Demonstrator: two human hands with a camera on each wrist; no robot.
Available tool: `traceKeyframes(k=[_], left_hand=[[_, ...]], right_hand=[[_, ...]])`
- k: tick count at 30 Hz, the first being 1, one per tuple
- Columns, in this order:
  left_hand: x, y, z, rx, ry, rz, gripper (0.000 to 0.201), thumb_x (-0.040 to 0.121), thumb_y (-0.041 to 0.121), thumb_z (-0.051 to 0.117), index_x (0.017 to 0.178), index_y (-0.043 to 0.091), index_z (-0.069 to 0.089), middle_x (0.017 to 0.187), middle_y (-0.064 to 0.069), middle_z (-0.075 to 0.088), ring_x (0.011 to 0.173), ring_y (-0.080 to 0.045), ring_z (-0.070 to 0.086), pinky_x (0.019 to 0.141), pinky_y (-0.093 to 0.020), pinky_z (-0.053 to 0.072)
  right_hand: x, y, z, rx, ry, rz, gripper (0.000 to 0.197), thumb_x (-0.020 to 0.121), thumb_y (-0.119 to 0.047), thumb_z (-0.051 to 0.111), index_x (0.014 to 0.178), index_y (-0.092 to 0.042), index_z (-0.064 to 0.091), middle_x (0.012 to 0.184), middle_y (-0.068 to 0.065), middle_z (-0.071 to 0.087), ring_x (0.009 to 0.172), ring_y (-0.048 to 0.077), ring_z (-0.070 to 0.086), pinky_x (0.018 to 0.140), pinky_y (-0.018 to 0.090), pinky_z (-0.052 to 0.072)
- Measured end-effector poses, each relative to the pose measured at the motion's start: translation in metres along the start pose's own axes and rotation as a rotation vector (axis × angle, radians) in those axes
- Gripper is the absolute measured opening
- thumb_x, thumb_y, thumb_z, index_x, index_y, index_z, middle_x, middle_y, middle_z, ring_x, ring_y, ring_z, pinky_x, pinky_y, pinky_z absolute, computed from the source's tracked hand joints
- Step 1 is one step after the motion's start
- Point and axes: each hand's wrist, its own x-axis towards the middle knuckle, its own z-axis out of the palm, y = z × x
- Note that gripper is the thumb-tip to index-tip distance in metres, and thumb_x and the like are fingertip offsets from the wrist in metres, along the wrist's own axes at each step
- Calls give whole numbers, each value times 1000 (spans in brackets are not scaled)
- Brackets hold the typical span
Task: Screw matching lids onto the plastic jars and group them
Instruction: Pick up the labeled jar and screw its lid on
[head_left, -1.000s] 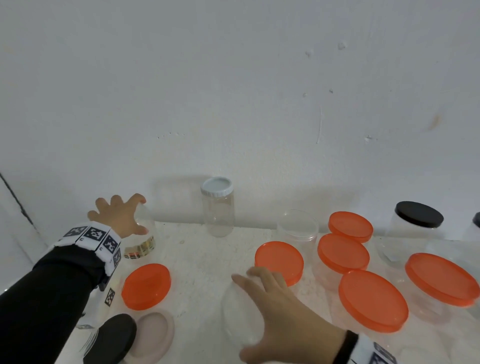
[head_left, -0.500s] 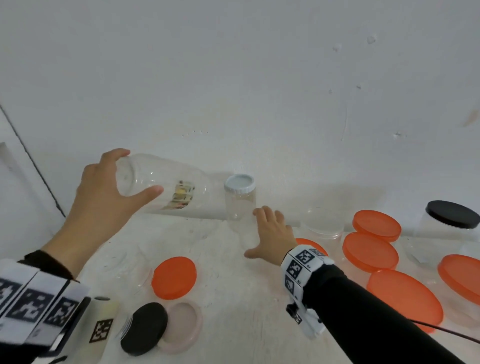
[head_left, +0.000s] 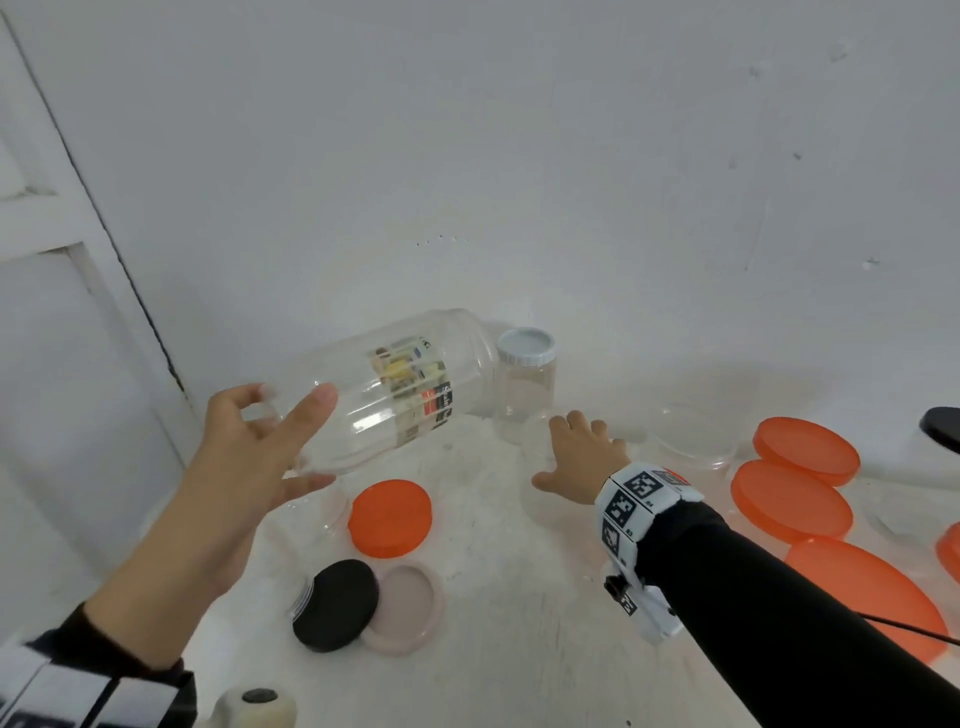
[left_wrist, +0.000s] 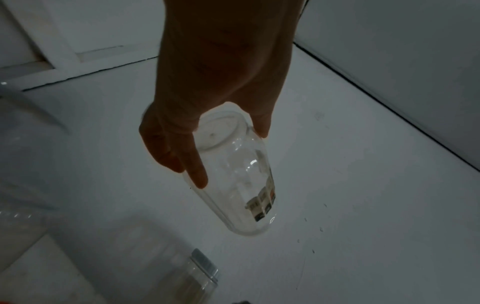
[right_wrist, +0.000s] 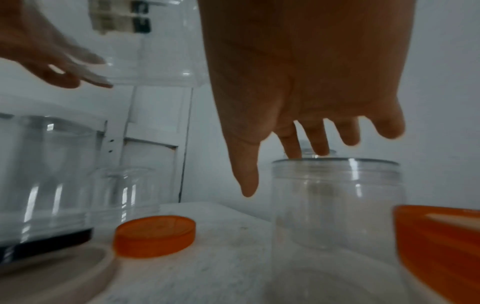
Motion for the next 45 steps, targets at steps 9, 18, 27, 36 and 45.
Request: traceKeyframes(k=[9,18,27,36,45], left_hand=[[-18,-16,-3,-207,-62,-160,91,49,59,72,125,16,45,110,-11,64,77,-27,74,68,-37,59],[-37,-39,-16,-349,-176,-250,79,56,48,76,125,16,54,97,-16,74,87,-36,72,60,-39,60],[-47,-53,-18,-374,-288,-188,51,65,44,70,112,27,60,104,-9,74,93,-29,72,62,-34,60],[-50,-56,-12,-358,-326,-209,27,70,47,66,92,34,75,103,-7,74,94,-26,72,65,-33,60],[-54,-60,2,-320,-397,-305,32,75,45,73,100,27,76,109,-6,73,101,-32,67,71,-38,59]], right_hand=[[-31,-62,44,-41,-82,-441,78,84,-52,64,142,-9,35,151,9,28,141,31,18,118,45,15],[-62,-124,77,151,-386,-386,97,77,-43,77,147,-11,19,148,8,29,134,28,31,107,48,35],[-70,-133,77,84,-369,-343,93,84,-37,72,150,-9,13,147,11,29,130,30,35,104,47,39],[-73,-118,77,28,-322,-335,77,84,-37,72,139,-5,30,137,12,36,123,29,40,99,42,43],[-70,-84,85,-55,-320,-300,85,72,-45,78,135,-12,33,130,6,31,119,27,37,84,41,45]])
